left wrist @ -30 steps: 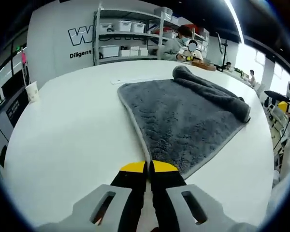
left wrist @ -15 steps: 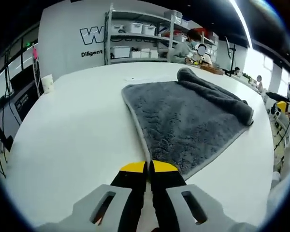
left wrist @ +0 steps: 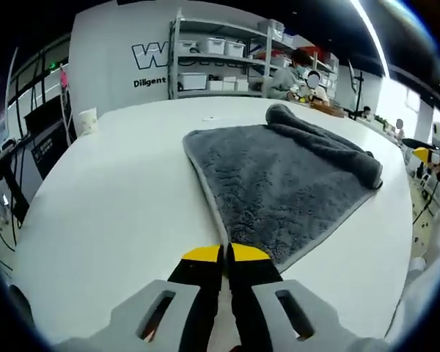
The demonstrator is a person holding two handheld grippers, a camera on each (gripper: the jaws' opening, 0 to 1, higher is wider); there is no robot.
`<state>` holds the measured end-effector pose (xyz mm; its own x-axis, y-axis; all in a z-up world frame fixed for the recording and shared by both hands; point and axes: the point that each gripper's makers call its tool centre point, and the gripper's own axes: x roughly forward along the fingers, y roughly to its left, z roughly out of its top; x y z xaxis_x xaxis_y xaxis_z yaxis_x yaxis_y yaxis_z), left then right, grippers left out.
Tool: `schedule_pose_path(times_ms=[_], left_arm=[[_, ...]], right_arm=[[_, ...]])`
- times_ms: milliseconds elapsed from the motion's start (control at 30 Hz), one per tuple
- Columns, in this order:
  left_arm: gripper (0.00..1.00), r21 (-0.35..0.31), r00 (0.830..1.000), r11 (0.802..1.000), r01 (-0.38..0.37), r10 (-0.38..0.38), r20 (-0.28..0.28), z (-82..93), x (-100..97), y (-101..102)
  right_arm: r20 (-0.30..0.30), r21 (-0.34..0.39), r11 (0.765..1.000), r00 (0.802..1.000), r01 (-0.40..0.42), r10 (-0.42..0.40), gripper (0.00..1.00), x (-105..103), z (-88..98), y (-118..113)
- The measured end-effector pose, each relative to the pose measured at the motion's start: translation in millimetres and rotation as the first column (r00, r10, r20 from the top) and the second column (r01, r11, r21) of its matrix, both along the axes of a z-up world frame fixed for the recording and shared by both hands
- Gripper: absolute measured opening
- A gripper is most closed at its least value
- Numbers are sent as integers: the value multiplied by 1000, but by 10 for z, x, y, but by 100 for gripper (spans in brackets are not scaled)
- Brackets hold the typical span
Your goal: Open the folded towel by lifting each exposed corner and separating the folded layers until the towel lies flat within the target outline without major curled edges
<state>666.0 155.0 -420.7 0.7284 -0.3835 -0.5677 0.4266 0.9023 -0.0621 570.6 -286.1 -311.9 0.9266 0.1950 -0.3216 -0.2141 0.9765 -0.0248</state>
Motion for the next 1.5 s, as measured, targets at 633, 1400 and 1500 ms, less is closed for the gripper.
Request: schedule_pose_path(times_ms=[633, 1400, 1500], left_arm=[[3, -41, 999, 999, -35, 35, -6, -26, -265, 81], [3, -74, 998, 995, -61, 61, 4, -37, -303, 37], [3, -73, 998, 996, -60, 60, -1, -32, -303, 26]], right_arm=[[3, -10, 1000, 1000, 3, -3, 97, -22, -2, -14], [9, -5, 1000, 1000, -11, 11, 97, 28, 1, -46], [1, -9, 1000, 1000, -16, 16, 97, 45, -21, -30]])
